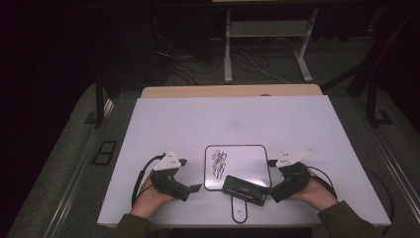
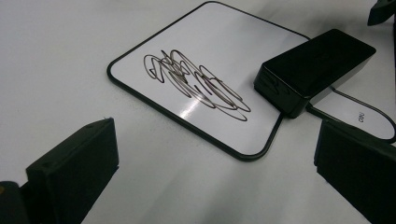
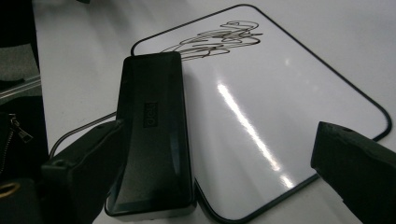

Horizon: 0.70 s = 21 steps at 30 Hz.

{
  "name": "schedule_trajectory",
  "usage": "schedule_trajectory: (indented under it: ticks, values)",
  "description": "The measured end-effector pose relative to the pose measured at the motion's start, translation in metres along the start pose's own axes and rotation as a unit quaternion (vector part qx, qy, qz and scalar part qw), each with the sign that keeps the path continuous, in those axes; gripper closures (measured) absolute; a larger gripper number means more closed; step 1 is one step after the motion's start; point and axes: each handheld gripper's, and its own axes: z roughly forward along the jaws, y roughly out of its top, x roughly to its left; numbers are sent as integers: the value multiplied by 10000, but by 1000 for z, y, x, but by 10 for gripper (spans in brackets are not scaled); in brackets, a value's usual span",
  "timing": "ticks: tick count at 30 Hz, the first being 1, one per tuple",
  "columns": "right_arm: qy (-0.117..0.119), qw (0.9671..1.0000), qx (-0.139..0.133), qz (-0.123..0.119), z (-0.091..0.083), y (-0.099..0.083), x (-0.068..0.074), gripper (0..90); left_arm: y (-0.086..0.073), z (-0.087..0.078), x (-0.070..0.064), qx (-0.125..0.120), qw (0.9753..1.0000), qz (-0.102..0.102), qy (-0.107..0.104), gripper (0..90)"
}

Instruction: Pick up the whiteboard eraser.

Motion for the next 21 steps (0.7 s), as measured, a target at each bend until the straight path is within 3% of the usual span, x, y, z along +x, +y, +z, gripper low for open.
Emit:
schedule_trajectory:
  ticks: [9,11,18,21]
  values:
    - [180,9998,117,-61,15,11,8,60,-1,0,1,28,10000,-18,15,0]
    - [189,9997,125,-135,18,12,10,160,-1,0,1,14,10000,-44,22,0]
    - [263,9994,210,2,24,17,13,162,-1,1,1,17,10000,-54,15,0]
    - [306,9991,296,-56,26,20,16,218,-1,1,1,20,10000,-59,14,0]
